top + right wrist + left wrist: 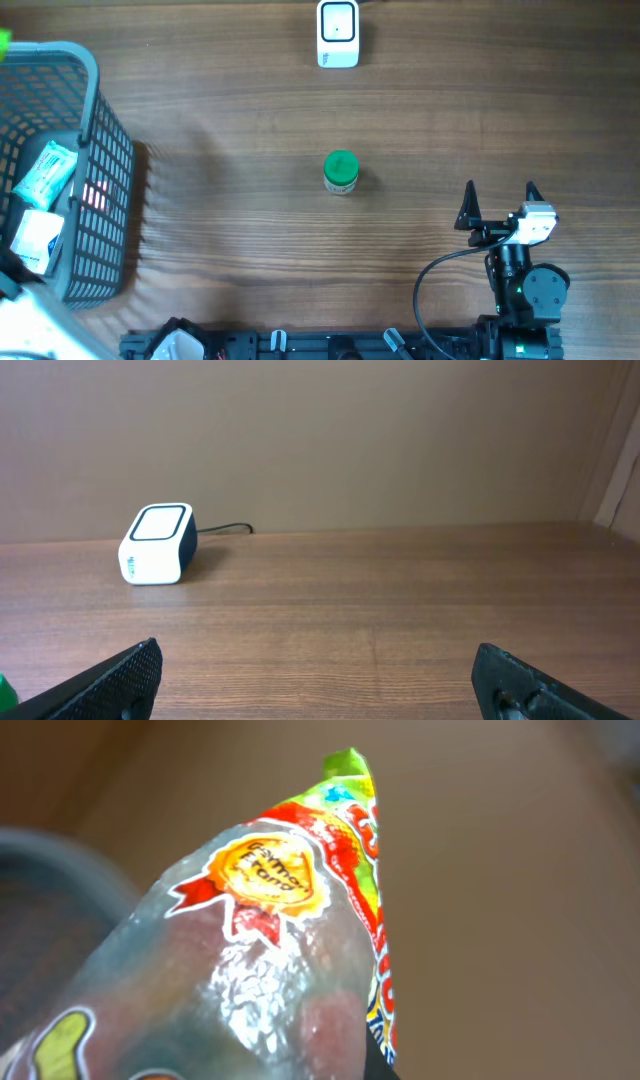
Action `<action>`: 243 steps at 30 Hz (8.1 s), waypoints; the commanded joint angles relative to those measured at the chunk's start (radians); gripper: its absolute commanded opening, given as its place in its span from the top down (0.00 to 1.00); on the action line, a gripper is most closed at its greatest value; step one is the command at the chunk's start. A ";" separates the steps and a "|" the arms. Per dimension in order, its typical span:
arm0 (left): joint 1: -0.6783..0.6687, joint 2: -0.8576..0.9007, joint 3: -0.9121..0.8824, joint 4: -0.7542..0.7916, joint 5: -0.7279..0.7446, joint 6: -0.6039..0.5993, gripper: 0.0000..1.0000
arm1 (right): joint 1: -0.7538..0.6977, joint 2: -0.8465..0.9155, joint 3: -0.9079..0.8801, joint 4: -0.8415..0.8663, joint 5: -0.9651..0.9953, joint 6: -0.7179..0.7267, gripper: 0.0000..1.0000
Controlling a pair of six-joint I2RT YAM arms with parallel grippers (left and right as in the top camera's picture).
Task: Scan the item barcode
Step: 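Reach the left gripper into the basket and grasp the Haribo bag, then place the Haribo bag right of the jar with the left gripper, then grasp the orange Kleenex tissue pack in the basket with the left gripper, then place the Kleenex pack left of the jar with the left gripper, then grasp the mint-green wipes pack in the basket with the left gripper, then place the wipes pack left of the Kleenex pack with the left gripper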
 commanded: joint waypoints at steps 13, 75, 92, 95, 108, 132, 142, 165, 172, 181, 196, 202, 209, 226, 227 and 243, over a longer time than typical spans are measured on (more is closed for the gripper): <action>-1.507 0.677 0.002 0.092 -0.059 0.349 0.96 | 0.003 -0.008 -0.001 0.003 -0.016 -0.009 0.00; -0.372 0.915 0.113 -0.815 -0.739 -0.246 0.00 | 0.003 -0.008 -0.001 0.003 -0.016 -0.009 0.00; -0.374 0.916 0.093 -0.761 -0.921 -0.235 0.08 | 0.003 -0.008 -0.001 0.003 -0.016 -0.008 0.00; -0.373 0.916 0.093 -0.766 -0.886 -0.235 0.38 | 0.003 -0.008 -0.001 0.003 -0.016 -0.008 0.00; -0.265 0.785 0.625 -1.184 -0.870 -0.178 0.65 | 0.003 -0.008 -0.001 0.003 -0.016 -0.009 0.00; -1.452 0.719 0.272 -1.014 -0.914 -0.423 0.52 | 0.003 -0.008 -0.001 0.003 -0.016 -0.009 0.00; -1.438 0.752 -0.043 -0.597 -0.684 -0.418 0.45 | 0.003 -0.008 -0.001 0.003 -0.016 -0.009 0.00; -0.352 0.483 0.636 -1.202 -0.940 -0.481 0.00 | 0.003 -0.008 -0.001 0.003 -0.016 -0.008 0.00; -0.340 0.822 0.635 -1.170 -0.940 -0.841 0.00 | 0.003 -0.008 -0.001 0.003 -0.016 -0.009 0.00; -0.319 1.035 0.635 -1.030 -0.974 -0.998 0.00 | 0.003 -0.008 -0.001 0.003 -0.016 -0.009 0.00; -0.260 1.239 0.628 -1.012 -0.966 -0.937 0.02 | 0.003 -0.008 -0.001 0.003 -0.016 -0.009 0.00; -0.259 1.250 0.607 -1.061 -0.956 -0.828 0.69 | 0.003 -0.008 -0.001 0.003 -0.016 -0.008 0.00; -0.254 1.012 0.644 -1.097 -0.956 -0.740 0.84 | 0.003 -0.008 -0.001 0.003 -0.016 -0.009 0.01; -1.078 0.328 0.681 -1.335 -0.985 -0.476 0.82 | 0.003 -0.008 -0.001 0.003 -0.016 -0.009 0.00; -1.150 0.353 0.634 -1.347 -1.017 -0.486 0.81 | 0.003 -0.008 -0.001 0.003 -0.016 -0.008 0.00; -1.416 0.763 0.050 -0.858 -0.953 -0.626 0.80 | 0.003 -0.008 -0.001 0.003 -0.016 -0.009 0.00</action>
